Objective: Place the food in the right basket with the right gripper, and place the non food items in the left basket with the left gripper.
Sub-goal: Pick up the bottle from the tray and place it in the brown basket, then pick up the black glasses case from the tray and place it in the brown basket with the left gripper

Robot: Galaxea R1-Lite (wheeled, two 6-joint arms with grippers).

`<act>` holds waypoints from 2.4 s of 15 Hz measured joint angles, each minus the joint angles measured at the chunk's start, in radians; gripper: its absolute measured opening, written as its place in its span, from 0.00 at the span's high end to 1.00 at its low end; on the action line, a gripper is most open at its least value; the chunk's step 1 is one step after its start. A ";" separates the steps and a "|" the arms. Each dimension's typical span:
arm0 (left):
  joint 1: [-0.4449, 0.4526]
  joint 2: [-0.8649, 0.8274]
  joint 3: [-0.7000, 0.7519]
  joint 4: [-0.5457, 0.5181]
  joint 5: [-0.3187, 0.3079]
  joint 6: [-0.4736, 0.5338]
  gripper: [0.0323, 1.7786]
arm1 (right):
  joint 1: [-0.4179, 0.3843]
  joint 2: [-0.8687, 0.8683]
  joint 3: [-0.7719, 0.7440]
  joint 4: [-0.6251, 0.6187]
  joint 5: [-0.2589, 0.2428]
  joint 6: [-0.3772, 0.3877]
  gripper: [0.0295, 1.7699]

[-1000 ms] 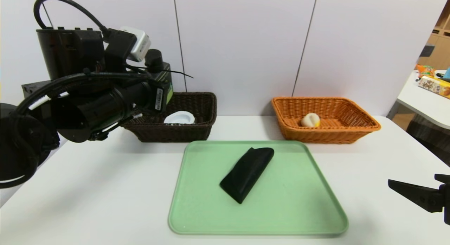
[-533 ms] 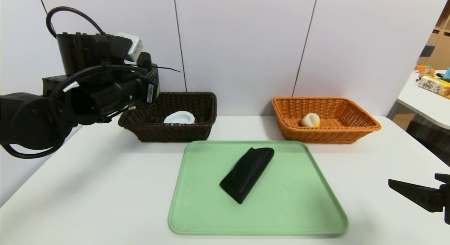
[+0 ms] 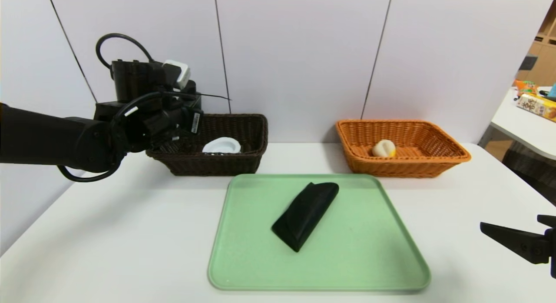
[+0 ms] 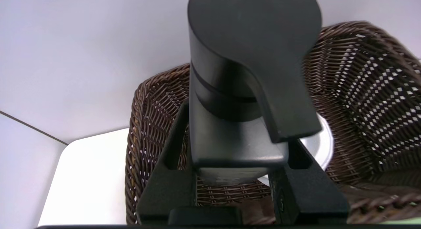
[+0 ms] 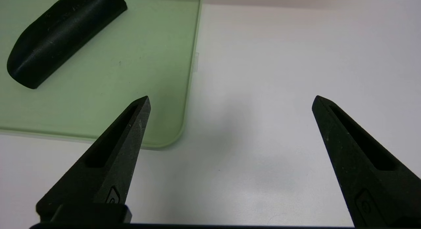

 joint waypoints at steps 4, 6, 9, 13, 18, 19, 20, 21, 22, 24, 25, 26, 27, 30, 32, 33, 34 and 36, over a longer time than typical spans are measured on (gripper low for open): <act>0.019 0.061 -0.032 0.019 0.000 0.000 0.67 | 0.004 -0.002 0.001 0.000 0.001 -0.003 0.04; 0.030 0.081 -0.040 0.020 0.000 0.000 0.67 | 0.007 -0.003 0.003 0.000 0.001 -0.003 0.04; 0.047 0.104 -0.044 0.016 0.000 -0.001 0.67 | 0.013 -0.004 0.009 0.000 0.001 -0.003 0.04; 0.061 0.123 -0.044 0.014 -0.001 -0.008 0.67 | 0.021 -0.004 0.009 0.000 0.000 -0.003 0.04; 0.062 0.137 -0.044 0.011 0.000 -0.008 0.67 | 0.023 -0.004 0.012 0.000 0.000 -0.003 0.04; 0.061 0.138 -0.048 0.015 -0.001 -0.008 0.67 | 0.023 -0.004 0.013 0.000 0.000 -0.003 0.04; 0.062 0.139 -0.051 0.016 -0.001 -0.008 0.67 | 0.023 -0.003 0.014 0.000 0.000 -0.003 0.04; 0.062 0.139 -0.053 0.014 0.000 -0.009 0.59 | 0.023 -0.003 0.014 0.000 0.001 -0.004 0.04; 0.062 0.137 -0.053 0.013 0.000 -0.008 0.52 | 0.023 -0.003 0.014 0.000 0.000 -0.003 0.04; 0.061 0.135 -0.050 0.011 0.000 -0.008 0.42 | 0.023 -0.003 0.013 0.000 0.000 -0.004 0.04; 0.061 0.133 -0.048 0.010 0.001 -0.007 0.37 | 0.023 -0.003 0.013 0.000 -0.001 -0.004 0.04; 0.061 0.130 -0.047 0.009 0.000 -0.007 0.33 | 0.024 -0.003 0.012 0.000 -0.002 -0.004 0.04; 0.060 0.126 -0.046 0.010 0.001 -0.008 0.29 | 0.023 -0.003 0.012 0.000 -0.002 -0.004 0.04; 0.051 0.079 -0.032 0.018 0.000 -0.004 0.21 | 0.024 -0.004 0.012 0.000 -0.003 -0.004 0.04; 0.022 0.022 -0.008 0.027 0.000 -0.002 0.18 | 0.024 -0.004 0.013 0.000 -0.003 -0.004 0.04; -0.003 -0.016 0.005 0.042 0.000 -0.003 0.16 | 0.024 -0.004 0.013 0.000 -0.003 -0.004 0.04; -0.034 -0.055 0.015 0.067 -0.001 -0.003 0.15 | 0.024 -0.004 0.013 0.000 -0.003 -0.004 0.04; -0.134 -0.147 0.031 0.136 0.002 -0.006 0.12 | 0.024 -0.003 0.014 0.000 -0.002 -0.006 0.04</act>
